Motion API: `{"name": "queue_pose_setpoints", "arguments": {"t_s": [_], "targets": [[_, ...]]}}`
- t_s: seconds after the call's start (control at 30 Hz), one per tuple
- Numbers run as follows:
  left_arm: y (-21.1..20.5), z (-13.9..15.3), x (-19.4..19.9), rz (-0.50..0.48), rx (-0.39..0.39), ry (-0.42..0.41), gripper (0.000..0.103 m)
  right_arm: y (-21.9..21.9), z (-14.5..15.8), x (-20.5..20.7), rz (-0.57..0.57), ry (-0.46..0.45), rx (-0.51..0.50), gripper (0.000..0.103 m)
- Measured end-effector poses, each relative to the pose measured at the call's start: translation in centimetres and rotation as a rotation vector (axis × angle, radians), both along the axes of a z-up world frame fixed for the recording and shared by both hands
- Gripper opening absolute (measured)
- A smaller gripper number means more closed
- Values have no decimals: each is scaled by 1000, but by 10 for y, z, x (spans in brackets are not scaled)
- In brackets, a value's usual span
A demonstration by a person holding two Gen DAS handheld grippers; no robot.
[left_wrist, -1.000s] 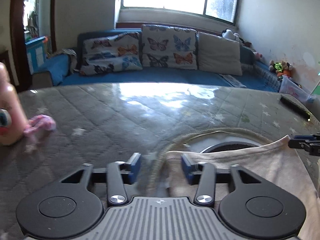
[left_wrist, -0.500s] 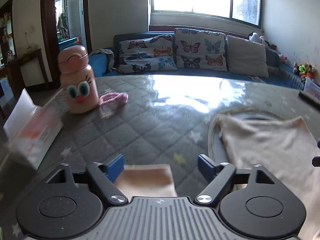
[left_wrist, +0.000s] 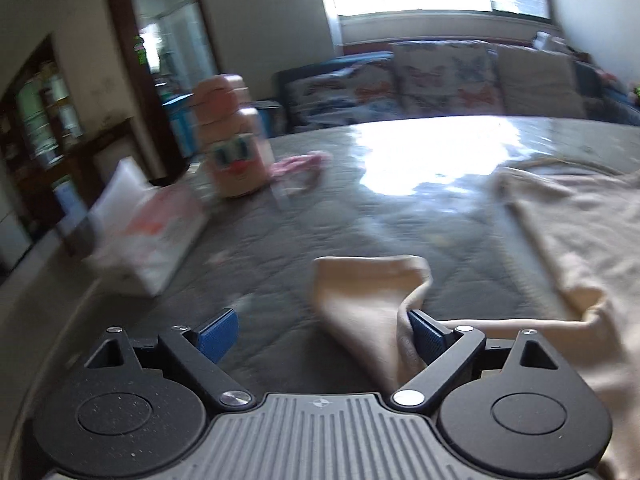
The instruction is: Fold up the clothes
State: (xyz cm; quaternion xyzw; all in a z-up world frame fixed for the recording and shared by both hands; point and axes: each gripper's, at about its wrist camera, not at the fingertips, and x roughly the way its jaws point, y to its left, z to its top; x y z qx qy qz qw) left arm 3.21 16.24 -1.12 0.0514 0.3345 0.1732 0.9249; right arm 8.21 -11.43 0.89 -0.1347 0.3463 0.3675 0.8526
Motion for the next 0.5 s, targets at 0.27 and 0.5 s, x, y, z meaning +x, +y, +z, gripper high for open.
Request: {"name": "queue_pose_setpoints", "arguments": {"t_s": [0.27, 0.5], "targets": [[54, 9, -36, 220, -34, -37, 92, 31, 4, -23, 114, -19, -2, 82], [29, 34, -48, 99, -109, -107, 92, 61, -4, -39, 219, -4, 0, 81]]}}
